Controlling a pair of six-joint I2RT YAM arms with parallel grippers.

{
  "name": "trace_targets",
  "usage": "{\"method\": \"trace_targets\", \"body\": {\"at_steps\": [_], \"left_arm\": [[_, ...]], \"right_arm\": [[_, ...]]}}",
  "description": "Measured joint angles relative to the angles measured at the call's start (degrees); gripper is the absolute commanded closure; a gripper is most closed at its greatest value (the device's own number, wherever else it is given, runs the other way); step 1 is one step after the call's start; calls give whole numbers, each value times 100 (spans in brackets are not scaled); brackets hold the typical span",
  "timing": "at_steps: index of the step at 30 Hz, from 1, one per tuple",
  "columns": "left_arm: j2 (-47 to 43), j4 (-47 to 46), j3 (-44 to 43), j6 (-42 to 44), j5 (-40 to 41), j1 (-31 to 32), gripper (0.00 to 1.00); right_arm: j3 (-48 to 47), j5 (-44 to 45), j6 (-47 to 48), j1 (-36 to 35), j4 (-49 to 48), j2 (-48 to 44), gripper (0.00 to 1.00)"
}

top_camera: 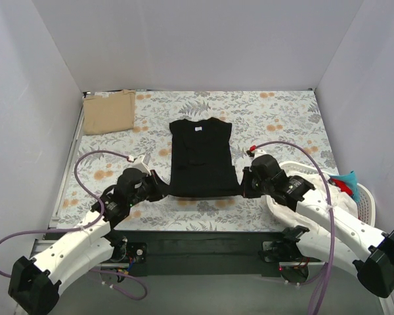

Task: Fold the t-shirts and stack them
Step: Fold the tshirt

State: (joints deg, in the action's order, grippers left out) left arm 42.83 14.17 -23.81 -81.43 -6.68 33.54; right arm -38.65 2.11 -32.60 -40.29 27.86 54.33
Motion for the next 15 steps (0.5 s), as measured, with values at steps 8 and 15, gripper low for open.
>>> {"method": "trace_targets", "body": {"at_steps": [8, 15], "left_arm": [[-518, 531, -118, -160, -238, 83, 100], [-935, 918, -197, -415, -448, 114, 100]], "right_arm": [[-37, 442, -348, -540, 509, -472, 99], [-326, 721, -584, -695, 901, -776, 99]]}}
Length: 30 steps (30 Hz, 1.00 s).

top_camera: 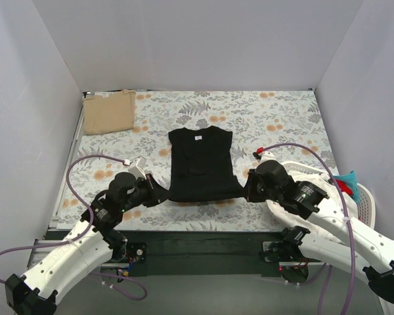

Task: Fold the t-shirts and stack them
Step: Fold the tshirt

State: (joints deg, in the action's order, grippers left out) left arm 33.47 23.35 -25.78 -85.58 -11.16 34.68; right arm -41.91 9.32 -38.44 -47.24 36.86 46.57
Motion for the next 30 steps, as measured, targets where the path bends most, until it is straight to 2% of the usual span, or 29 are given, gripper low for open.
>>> {"method": "trace_targets", "body": {"at_steps": [8, 19, 30], "left_arm": [[-26, 225, -317, -221, -22, 4, 100], [693, -131, -737, -535, 168, 4, 100], [1768, -905, -802, -579, 398, 4, 100]], "right_arm": [[-448, 262, -31, -46, 313, -107, 99], [-1659, 1202, 448, -15, 365, 905, 99], [-1919, 1121, 925, 699, -17, 1788, 99]]}}
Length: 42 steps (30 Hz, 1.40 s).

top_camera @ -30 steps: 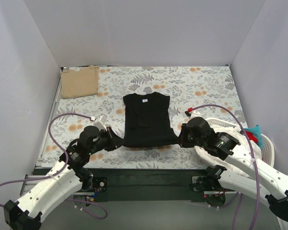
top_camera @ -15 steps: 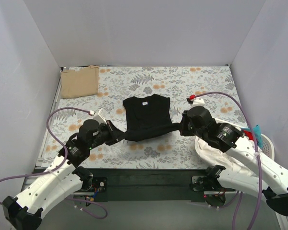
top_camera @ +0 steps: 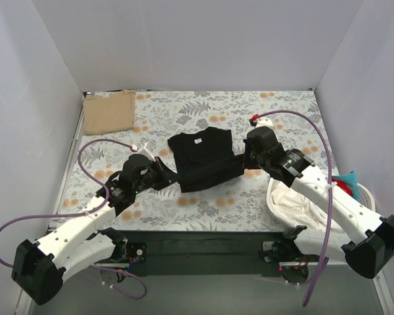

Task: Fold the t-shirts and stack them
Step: Fold the tshirt

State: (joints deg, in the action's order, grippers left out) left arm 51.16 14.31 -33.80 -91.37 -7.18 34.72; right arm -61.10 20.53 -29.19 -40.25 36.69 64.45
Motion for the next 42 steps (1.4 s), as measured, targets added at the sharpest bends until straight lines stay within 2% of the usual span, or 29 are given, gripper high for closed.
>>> {"method": "trace_targets", "body": {"at_steps": [11, 16, 28, 42], "left_arm": [[743, -280, -557, 59, 433, -17, 100], [1086, -485, -645, 72, 437, -232, 100], [1980, -1331, -667, 55, -354, -1244, 100], [3182, -1888, -1187, 208, -973, -1781, 100]], "right_arm": [[-656, -365, 446, 614, -393, 966, 99], [-1008, -619, 625, 901, -522, 1434, 99], [-1875, -1078, 909, 1180, -684, 2592, 99], [-2702, -1355, 1051, 1475, -693, 3707, 99]]}}
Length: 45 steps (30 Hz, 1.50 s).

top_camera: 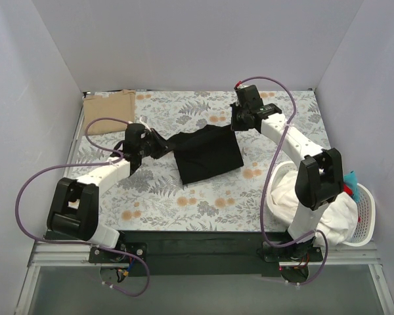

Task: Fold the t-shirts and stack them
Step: Fold the tshirt, then neatly place the folded tshirt to the corner

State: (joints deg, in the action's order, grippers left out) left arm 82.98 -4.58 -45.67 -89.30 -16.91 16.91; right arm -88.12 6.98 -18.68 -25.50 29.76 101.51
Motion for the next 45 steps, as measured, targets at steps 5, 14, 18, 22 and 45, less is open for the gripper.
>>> {"method": "trace_targets", "body": {"at_steps": [5, 14, 18, 22, 45], "left_arm": [[503, -133, -177, 42, -184, -144, 100], [1327, -229, -601, 146, -350, -306, 100], [1690, 44, -1132, 249, -295, -374, 25], [2022, 737, -2297, 332, 61, -529, 12], [-461, 599, 579, 721, 166, -358, 14]], "right_arm": [[-260, -96, 63, 55, 7, 310, 99], [-767, -229, 105, 144, 7, 977, 99], [-1423, -310, 105, 243, 160, 1493, 54], [-2614, -369, 125, 393, 369, 1982, 28], [1355, -1325, 192, -297, -592, -857, 35]]}}
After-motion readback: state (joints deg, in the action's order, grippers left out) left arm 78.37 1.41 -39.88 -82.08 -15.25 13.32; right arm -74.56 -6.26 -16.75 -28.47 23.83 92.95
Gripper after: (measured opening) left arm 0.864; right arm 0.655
